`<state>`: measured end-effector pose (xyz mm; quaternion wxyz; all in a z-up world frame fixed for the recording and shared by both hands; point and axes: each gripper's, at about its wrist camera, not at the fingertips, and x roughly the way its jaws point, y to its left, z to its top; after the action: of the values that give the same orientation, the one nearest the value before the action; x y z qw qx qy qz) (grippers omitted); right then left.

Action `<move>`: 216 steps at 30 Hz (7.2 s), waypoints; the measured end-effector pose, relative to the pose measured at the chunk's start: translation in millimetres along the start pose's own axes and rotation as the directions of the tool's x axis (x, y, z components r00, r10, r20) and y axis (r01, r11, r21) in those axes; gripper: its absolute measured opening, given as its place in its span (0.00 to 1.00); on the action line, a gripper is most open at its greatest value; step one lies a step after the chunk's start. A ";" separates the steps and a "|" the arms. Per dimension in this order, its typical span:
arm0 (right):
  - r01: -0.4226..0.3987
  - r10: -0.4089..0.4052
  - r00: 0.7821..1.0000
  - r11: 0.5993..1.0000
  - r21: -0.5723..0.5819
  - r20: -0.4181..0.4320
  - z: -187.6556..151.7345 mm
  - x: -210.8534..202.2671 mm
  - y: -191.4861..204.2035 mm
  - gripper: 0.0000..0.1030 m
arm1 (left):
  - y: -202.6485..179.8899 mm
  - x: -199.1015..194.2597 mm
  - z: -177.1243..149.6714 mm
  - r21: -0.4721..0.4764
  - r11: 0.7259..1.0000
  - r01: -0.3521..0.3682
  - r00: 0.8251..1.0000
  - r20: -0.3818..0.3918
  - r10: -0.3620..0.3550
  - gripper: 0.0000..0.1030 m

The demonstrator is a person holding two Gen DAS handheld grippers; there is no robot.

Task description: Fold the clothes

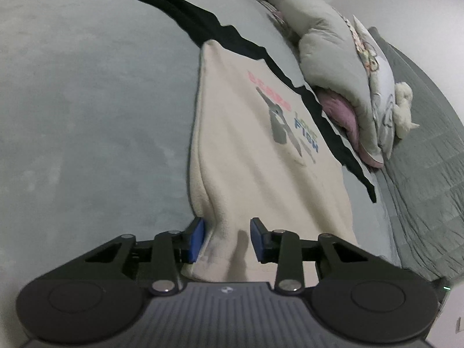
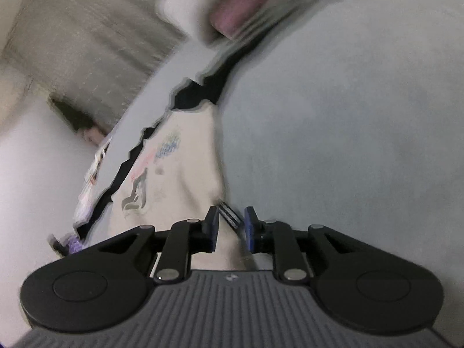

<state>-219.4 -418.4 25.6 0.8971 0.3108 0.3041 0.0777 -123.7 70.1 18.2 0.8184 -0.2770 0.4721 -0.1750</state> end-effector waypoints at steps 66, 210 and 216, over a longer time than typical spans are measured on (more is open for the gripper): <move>-0.291 0.105 0.956 0.402 -0.868 -0.272 -174.3 136.9 298.2 0.19 | 30.8 -20.4 9.3 -0.179 0.969 0.172 0.984 -0.017 -0.178 0.76; 0.260 -0.242 0.965 0.940 -0.220 0.106 33.3 -88.2 34.4 0.63 | 8.2 -105.1 -26.4 -0.176 0.984 -0.031 0.923 0.372 0.095 0.81; 0.194 -0.218 0.964 0.968 0.157 0.150 132.0 -49.8 -82.0 0.63 | -69.2 -45.4 5.6 0.111 0.982 -0.150 0.935 0.340 0.104 0.97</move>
<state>-185.0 -567.3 82.8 0.8983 0.3454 0.2638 -0.0641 -142.9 42.2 93.9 0.9127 -0.2154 0.3313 -0.1038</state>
